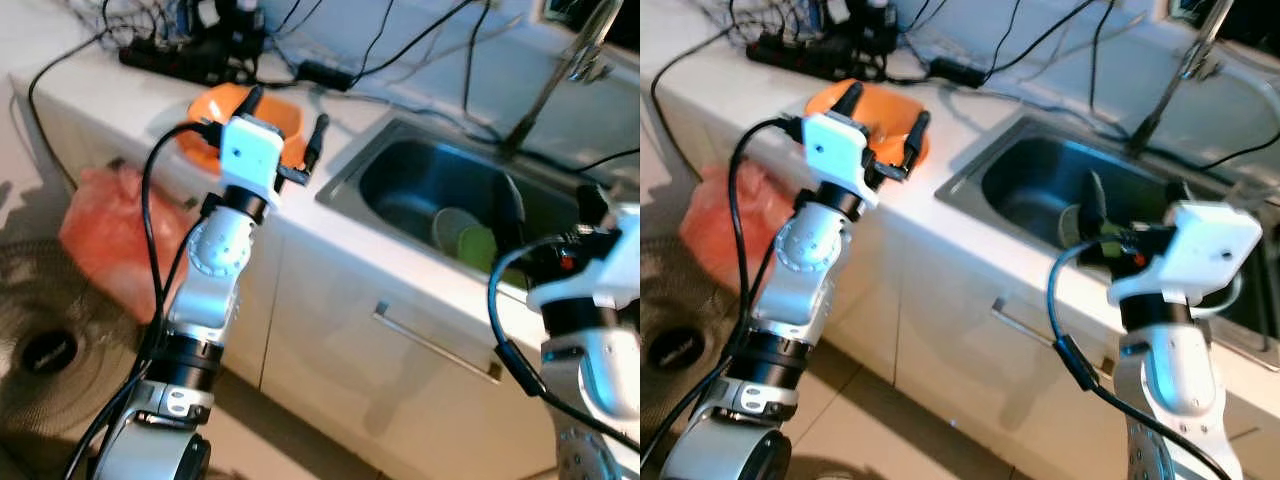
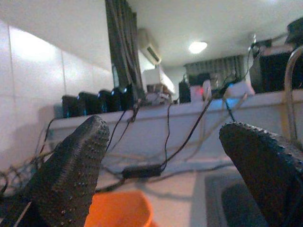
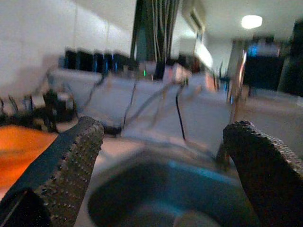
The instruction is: Kitchen organization
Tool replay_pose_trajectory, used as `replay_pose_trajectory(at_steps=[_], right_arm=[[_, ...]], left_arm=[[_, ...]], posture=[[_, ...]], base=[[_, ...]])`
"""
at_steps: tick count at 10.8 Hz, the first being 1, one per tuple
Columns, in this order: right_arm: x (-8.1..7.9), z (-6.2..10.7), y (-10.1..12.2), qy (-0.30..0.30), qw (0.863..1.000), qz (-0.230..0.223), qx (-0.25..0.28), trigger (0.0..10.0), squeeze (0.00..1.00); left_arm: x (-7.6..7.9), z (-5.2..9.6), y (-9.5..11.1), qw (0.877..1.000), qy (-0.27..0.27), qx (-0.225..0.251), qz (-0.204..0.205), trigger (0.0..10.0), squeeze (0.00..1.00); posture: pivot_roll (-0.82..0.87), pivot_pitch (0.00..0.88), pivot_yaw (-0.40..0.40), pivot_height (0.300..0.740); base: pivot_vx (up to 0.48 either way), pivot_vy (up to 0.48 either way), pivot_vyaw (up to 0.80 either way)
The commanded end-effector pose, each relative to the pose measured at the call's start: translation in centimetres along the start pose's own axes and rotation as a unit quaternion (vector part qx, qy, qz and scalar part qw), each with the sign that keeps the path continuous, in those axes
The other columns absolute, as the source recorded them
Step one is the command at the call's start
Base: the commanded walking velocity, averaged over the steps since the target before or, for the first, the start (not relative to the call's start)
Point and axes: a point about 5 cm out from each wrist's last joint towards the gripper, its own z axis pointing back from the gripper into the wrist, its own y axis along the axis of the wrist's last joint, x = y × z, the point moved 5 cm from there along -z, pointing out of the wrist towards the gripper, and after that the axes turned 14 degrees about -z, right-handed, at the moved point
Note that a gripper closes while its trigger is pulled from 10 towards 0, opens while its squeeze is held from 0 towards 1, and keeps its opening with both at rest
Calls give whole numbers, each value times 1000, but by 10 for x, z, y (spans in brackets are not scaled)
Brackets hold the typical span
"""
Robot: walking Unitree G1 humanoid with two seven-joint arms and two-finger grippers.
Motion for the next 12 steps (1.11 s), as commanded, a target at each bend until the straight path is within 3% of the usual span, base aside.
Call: replay_pose_trajectory(at_steps=[1,12], right_arm=[[1,0,7,-4,1000,13,8,10000,0],[-1,2,3,-10,1000,17,-3,10000,0]], left_arm=[[5,-9,18,1000,-6,26,6,10000,0],[8,-9,12,1000,-19,-1,13,10000,0]], posture=[[184,0,-164,740],[180,0,-151,740]], base=[[390,0,0],[370,0,0]])
